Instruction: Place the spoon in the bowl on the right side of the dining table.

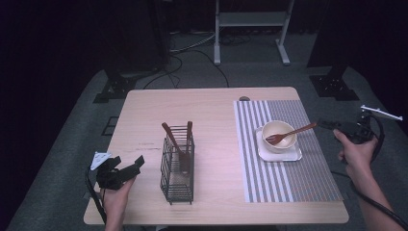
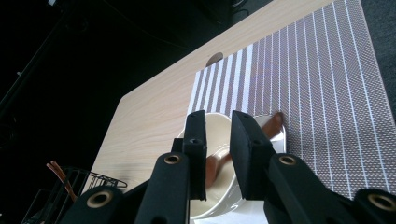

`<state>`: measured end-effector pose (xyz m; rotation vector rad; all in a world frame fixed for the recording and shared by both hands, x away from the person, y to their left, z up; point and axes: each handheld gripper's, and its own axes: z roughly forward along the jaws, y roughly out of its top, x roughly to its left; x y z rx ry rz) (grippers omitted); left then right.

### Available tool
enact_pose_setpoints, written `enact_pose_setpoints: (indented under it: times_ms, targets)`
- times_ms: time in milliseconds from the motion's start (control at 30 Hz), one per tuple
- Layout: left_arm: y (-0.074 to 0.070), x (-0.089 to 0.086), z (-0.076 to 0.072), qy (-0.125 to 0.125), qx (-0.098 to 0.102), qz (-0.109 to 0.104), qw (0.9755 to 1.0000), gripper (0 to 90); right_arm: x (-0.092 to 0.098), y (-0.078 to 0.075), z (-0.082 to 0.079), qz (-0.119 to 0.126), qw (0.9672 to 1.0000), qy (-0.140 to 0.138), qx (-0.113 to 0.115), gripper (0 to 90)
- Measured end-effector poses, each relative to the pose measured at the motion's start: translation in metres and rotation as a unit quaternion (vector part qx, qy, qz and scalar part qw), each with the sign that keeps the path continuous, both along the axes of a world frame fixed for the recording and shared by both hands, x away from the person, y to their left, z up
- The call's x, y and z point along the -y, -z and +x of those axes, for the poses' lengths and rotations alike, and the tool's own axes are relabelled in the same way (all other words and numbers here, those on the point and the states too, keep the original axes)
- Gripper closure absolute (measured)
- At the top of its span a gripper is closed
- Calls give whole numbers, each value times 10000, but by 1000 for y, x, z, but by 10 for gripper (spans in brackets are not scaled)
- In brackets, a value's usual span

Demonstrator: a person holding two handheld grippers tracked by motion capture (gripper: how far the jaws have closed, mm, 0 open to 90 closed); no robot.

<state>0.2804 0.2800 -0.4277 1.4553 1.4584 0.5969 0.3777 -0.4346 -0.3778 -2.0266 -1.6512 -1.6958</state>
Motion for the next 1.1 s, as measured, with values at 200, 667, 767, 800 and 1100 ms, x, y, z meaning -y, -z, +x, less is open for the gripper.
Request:
enact_pose_setpoints:
  times_ms: [200,667,767,800,1100]
  targets:
    - [0,0,-1,-11,14,4,10000,22,0,0,-2,5,10000,-31,2,755]
    - [-1,1,-1,25,18,33,10000,22,-8,4,-7,-16,9997,-244,-71,680]
    - [-1,1,-2,20,23,34,10000,22,-11,5,-9,-87,9994,-323,-64,655]
    - [-1,1,-1,16,28,27,10000,22,-12,4,-9,-86,9993,-346,-86,650]
    - [-1,1,-1,15,23,27,10000,22,-23,5,-12,-218,9981,-558,-126,598]
